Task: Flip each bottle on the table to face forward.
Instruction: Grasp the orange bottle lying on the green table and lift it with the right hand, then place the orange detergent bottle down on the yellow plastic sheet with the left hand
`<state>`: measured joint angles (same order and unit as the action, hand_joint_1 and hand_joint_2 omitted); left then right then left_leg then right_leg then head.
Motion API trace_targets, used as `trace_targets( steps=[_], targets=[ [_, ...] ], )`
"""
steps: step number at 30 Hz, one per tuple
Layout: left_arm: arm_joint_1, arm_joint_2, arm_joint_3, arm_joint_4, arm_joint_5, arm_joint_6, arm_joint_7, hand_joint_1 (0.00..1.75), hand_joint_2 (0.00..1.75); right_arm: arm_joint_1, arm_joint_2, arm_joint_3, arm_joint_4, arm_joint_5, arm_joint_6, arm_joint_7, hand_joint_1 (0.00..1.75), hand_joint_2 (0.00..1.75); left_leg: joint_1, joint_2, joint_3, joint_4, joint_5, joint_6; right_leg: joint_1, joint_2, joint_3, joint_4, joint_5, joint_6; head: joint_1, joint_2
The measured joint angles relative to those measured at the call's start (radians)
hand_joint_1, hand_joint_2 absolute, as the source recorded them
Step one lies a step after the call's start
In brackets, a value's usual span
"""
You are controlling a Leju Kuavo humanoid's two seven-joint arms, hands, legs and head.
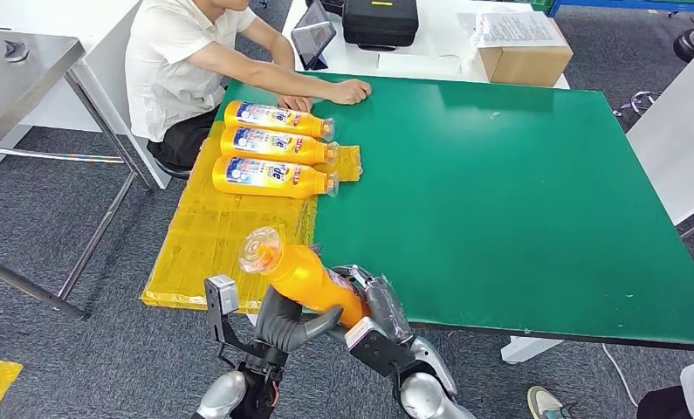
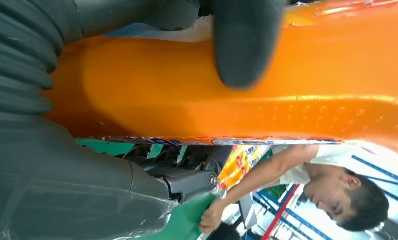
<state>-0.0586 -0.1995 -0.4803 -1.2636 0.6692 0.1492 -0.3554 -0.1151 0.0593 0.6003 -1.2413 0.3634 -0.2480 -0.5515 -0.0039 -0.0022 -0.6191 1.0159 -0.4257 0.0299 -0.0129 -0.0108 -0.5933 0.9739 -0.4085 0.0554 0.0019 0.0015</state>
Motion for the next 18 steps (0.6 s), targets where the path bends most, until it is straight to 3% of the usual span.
trace_targets(
  steps=[8, 11, 12, 15, 16, 18],
  targets=[
    [0.011, -0.002, 0.013, -0.022, 0.085, -0.055, 0.015, 1.75, 1.75, -0.008, 0.008, 0.020, 0.027, -0.017, 0.014, -0.021, 1.73, 1.75, 0.000, 0.001, 0.000, 0.000, 0.000, 0.000, 0.000, 0.000, 0.000, 0.000, 0.000, 0.000, 0.000, 0.000],
    [0.016, -0.002, 0.016, -0.028, 0.099, -0.061, 0.023, 1.75, 1.75, -0.008, 0.011, 0.024, 0.033, -0.016, 0.014, -0.025, 1.63, 1.75, 0.000, 0.001, 0.000, 0.000, 0.000, 0.000, 0.000, 0.000, 0.000, 0.000, 0.000, 0.000, 0.000, 0.000],
    [0.018, -0.002, 0.016, -0.029, 0.102, -0.065, 0.027, 1.75, 1.75, -0.008, 0.012, 0.024, 0.036, -0.013, 0.010, -0.026, 1.44, 1.75, 0.000, 0.001, 0.000, 0.000, 0.000, 0.000, 0.000, 0.000, 0.000, 0.000, 0.000, 0.000, 0.000, 0.000],
    [0.020, -0.002, 0.017, -0.033, 0.105, -0.076, 0.033, 1.75, 1.75, -0.008, 0.015, 0.024, 0.046, 0.011, -0.016, -0.030, 0.25, 1.75, 0.000, 0.000, 0.000, 0.000, 0.000, 0.000, 0.000, 0.000, 0.000, 0.000, 0.000, 0.000, 0.000, 0.000],
    [0.019, -0.002, 0.017, -0.034, 0.101, -0.076, 0.033, 1.75, 1.75, -0.008, 0.017, 0.025, 0.050, 0.021, -0.027, -0.031, 0.02, 1.75, 0.000, 0.000, 0.000, 0.000, 0.000, 0.000, 0.000, 0.000, 0.000, 0.000, 0.000, 0.000, 0.000, 0.000],
    [0.016, -0.002, 0.017, -0.034, 0.086, -0.066, 0.031, 1.75, 1.75, -0.004, 0.020, 0.026, 0.059, 0.045, -0.059, -0.032, 0.00, 1.75, 0.000, 0.000, 0.000, 0.000, 0.000, 0.000, 0.000, 0.000, 0.000, 0.000, 0.000, 0.000, 0.000, 0.000]
  ],
)
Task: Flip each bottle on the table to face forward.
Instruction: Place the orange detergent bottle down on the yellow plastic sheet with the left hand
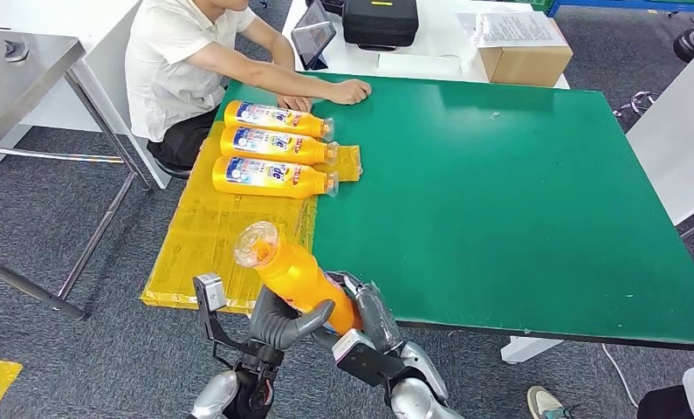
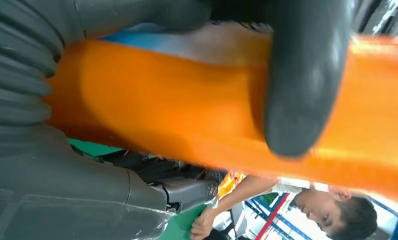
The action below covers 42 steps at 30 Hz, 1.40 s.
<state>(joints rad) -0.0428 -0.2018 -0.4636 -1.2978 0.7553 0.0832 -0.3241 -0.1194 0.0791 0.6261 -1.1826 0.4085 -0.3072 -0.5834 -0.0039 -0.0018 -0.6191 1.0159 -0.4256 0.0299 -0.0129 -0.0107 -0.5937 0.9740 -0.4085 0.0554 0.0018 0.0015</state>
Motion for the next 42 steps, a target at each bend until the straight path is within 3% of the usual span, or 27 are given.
trace_targets(
  steps=[7, 16, 22, 28, 39, 42],
  targets=[
    [-0.016, 0.000, -0.006, 0.002, -0.081, 0.075, -0.026, 1.75, 1.75, 0.008, 0.007, 0.012, 0.031, 0.112, -0.144, -0.009, 0.00, 1.75, 0.000, 0.000, 0.000, 0.000, 0.000, 0.000, 0.000, 0.000, 0.000, 0.000, 0.000, 0.000, 0.000, 0.000],
    [-0.108, 0.013, 0.036, 0.036, -0.193, 0.216, -0.052, 1.75, 1.75, 0.037, 0.006, 0.025, 0.040, 0.309, -0.377, -0.103, 0.00, 1.75, 0.000, -0.001, 0.000, 0.000, 0.000, 0.000, 0.000, 0.000, 0.000, 0.000, 0.000, 0.000, 0.000, 0.000],
    [-0.171, 0.030, 0.069, 0.084, -0.399, 0.385, -0.119, 1.75, 1.75, 0.092, 0.019, -0.041, -0.030, 0.440, -0.385, -0.112, 0.00, 1.75, 0.000, -0.001, 0.000, 0.000, 0.000, 0.000, 0.000, 0.000, 0.000, 0.001, 0.000, 0.000, 0.000, 0.000],
    [-0.239, 0.045, 0.090, 0.162, -0.619, 0.544, -0.161, 1.75, 1.75, 0.120, 0.032, -0.091, -0.098, 0.448, -0.386, -0.112, 0.00, 1.75, 0.000, -0.001, 0.000, 0.000, 0.000, 0.000, 0.000, 0.000, 0.000, 0.000, 0.000, 0.000, 0.000, 0.000],
    [-0.274, 0.054, 0.098, 0.225, -0.650, 0.568, -0.164, 1.75, 1.75, 0.132, 0.037, -0.114, -0.131, 0.445, -0.386, -0.112, 0.00, 1.75, 0.000, 0.000, 0.000, 0.000, 0.000, 0.000, 0.000, 0.000, 0.000, 0.001, 0.000, 0.000, 0.000, 0.000],
    [-0.288, 0.056, 0.099, 0.247, -0.767, 0.591, -0.133, 1.75, 1.75, 0.131, 0.037, -0.115, -0.132, 0.427, -0.386, -0.112, 0.00, 1.75, 0.000, -0.001, 0.000, 0.000, 0.000, 0.000, 0.000, 0.000, 0.000, 0.001, 0.000, 0.000, 0.000, 0.000]
  ],
)
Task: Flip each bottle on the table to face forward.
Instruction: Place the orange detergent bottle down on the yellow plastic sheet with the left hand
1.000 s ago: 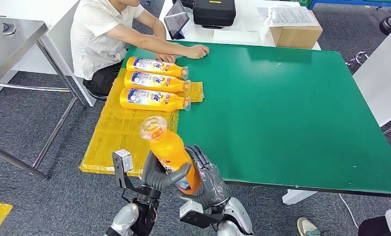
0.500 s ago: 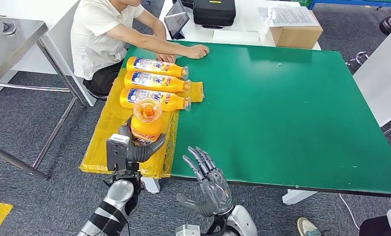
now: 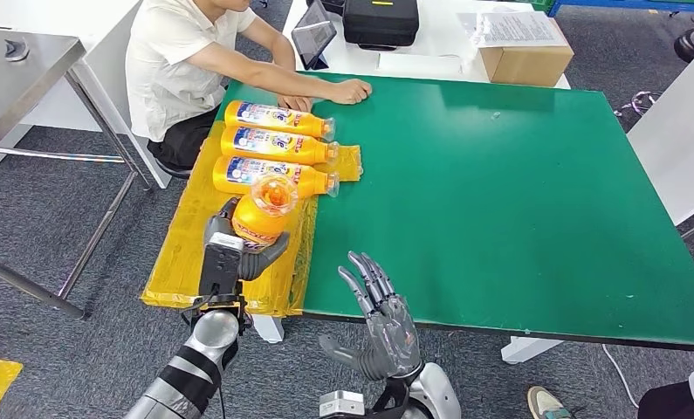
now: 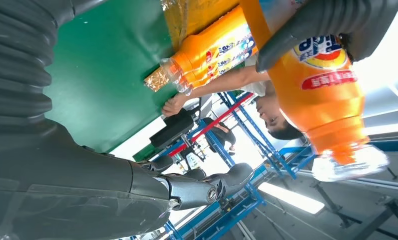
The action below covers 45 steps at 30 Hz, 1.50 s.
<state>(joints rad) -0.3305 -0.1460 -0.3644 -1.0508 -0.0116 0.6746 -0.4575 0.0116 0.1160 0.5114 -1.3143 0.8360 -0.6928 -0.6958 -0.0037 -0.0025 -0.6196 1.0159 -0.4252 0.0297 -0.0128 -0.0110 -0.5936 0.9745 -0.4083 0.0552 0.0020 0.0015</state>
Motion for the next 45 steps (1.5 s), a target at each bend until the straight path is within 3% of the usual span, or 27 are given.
trace_targets(
  steps=[4, 8, 16, 24, 26, 28, 30, 31, 34, 35, 45],
  targets=[
    [-0.058, 0.007, 0.004, 0.094, -0.364, 0.003, 0.129, 1.75, 1.75, -0.009, 0.000, 0.001, 0.000, -0.059, 0.000, 0.000, 0.00, 1.75, 0.000, 0.000, 0.000, 0.000, 0.000, 0.000, 0.000, 0.000, 0.000, 0.000, 0.000, 0.000, 0.000, 0.000],
    [-0.137, 0.013, -0.014, 0.234, -0.595, -0.106, 0.256, 1.75, 1.75, -0.030, -0.002, 0.013, 0.000, -0.127, 0.000, 0.000, 0.00, 1.75, 0.000, 0.000, 0.000, 0.000, 0.001, 0.000, 0.000, 0.000, 0.000, 0.000, 0.001, 0.000, 0.000, 0.000],
    [-0.230, 0.014, -0.058, 0.395, -0.699, -0.311, 0.321, 1.75, 1.75, -0.048, -0.009, 0.044, 0.000, -0.194, 0.000, -0.001, 0.00, 1.75, 0.000, 0.000, 0.000, 0.000, 0.001, 0.000, 0.000, 0.000, 0.000, 0.001, 0.001, 0.000, 0.000, 0.000],
    [-0.295, 0.015, -0.074, 0.473, -0.703, -0.431, 0.327, 1.72, 1.75, -0.057, -0.015, 0.074, 0.000, -0.259, 0.000, -0.001, 0.00, 1.75, 0.000, 0.000, 0.001, 0.000, 0.002, 0.000, 0.000, 0.000, 0.001, 0.002, 0.001, 0.000, 0.000, 0.000],
    [-0.304, 0.015, -0.075, 0.486, -0.699, -0.454, 0.325, 1.56, 1.75, -0.059, -0.017, 0.081, 0.000, -0.271, 0.000, -0.001, 0.00, 1.75, 0.000, 0.000, 0.002, 0.000, 0.002, 0.000, 0.000, 0.000, 0.002, 0.002, 0.001, 0.000, 0.000, 0.000],
    [-0.313, 0.015, -0.075, 0.497, -0.695, -0.470, 0.324, 1.21, 1.75, -0.060, -0.018, 0.087, 0.000, -0.281, 0.000, -0.001, 0.00, 1.75, 0.000, 0.000, 0.003, 0.000, 0.002, -0.001, 0.000, 0.000, 0.002, 0.002, 0.001, 0.000, 0.000, 0.000],
    [-0.324, 0.016, -0.075, 0.512, -0.687, -0.492, 0.321, 0.99, 1.75, -0.062, -0.020, 0.094, 0.000, -0.293, 0.000, -0.001, 0.00, 1.75, 0.000, 0.000, 0.003, 0.000, 0.002, -0.001, 0.000, 0.000, 0.003, 0.003, 0.001, 0.000, 0.000, 0.000],
    [-0.331, 0.016, -0.074, 0.520, -0.682, -0.505, 0.318, 0.82, 1.75, -0.063, -0.021, 0.097, 0.000, -0.298, 0.000, -0.001, 0.00, 1.75, 0.000, 0.000, 0.003, 0.000, 0.002, -0.001, 0.000, 0.000, 0.003, 0.003, 0.001, 0.000, 0.000, 0.000],
    [-0.347, 0.017, -0.071, 0.540, -0.670, -0.535, 0.311, 0.07, 1.75, -0.066, -0.025, 0.106, 0.000, -0.307, 0.000, -0.001, 0.00, 1.75, 0.000, 0.000, 0.004, 0.000, 0.002, -0.001, 0.000, 0.000, 0.003, 0.004, 0.001, 0.000, 0.000, 0.000],
    [-0.350, 0.017, -0.070, 0.545, -0.668, -0.541, 0.310, 0.00, 1.75, -0.066, -0.026, 0.108, 0.000, -0.309, 0.000, -0.001, 0.00, 1.75, 0.000, 0.000, 0.004, 0.000, 0.002, -0.001, 0.000, 0.000, 0.003, 0.004, 0.001, 0.000, 0.000, 0.000],
    [-0.369, 0.023, -0.043, 0.591, -0.600, -0.684, 0.300, 0.00, 1.75, -0.075, -0.038, 0.131, 0.001, -0.354, 0.000, -0.001, 0.00, 1.75, 0.000, 0.000, 0.004, 0.000, 0.002, -0.001, 0.000, 0.000, 0.003, 0.004, 0.000, 0.000, 0.000, 0.000]
  ],
)
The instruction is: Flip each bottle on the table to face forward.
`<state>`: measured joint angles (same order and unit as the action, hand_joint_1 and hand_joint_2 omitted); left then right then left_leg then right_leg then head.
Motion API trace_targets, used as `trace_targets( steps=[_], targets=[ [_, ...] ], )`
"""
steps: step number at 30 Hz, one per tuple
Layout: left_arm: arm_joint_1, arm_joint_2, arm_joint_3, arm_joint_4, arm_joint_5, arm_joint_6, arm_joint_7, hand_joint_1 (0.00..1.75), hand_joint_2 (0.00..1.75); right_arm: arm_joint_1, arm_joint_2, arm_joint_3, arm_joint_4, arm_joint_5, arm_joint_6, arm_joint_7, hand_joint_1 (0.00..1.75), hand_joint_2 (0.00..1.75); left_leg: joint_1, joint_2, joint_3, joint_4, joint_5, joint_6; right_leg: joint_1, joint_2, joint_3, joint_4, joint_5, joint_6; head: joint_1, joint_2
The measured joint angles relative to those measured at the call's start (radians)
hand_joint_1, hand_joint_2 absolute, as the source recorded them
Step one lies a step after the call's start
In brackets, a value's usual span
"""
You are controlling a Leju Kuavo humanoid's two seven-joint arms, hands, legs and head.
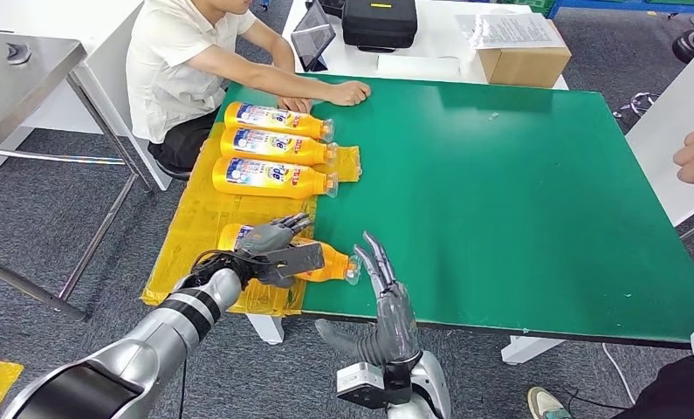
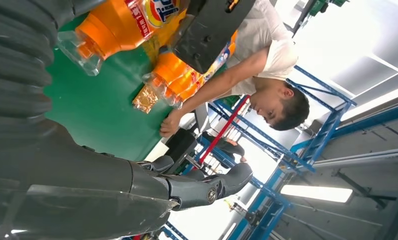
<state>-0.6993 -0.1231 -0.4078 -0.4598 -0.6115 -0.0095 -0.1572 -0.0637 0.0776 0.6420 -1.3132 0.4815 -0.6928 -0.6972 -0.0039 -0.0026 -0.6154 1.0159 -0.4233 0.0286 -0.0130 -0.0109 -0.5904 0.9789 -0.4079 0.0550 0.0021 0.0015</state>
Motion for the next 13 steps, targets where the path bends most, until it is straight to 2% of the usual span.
trace_targets(
  steps=[13],
  targets=[
    [-0.043, 0.000, 0.028, 0.053, 0.028, -0.066, 0.029, 0.00, 1.75, -0.026, -0.005, 0.012, 0.013, -0.021, 0.000, 0.000, 0.00, 1.75, 0.000, 0.000, 0.002, 0.000, 0.000, 0.000, 0.000, 0.000, 0.000, 0.001, 0.000, 0.000, 0.000, 0.000]
  ],
)
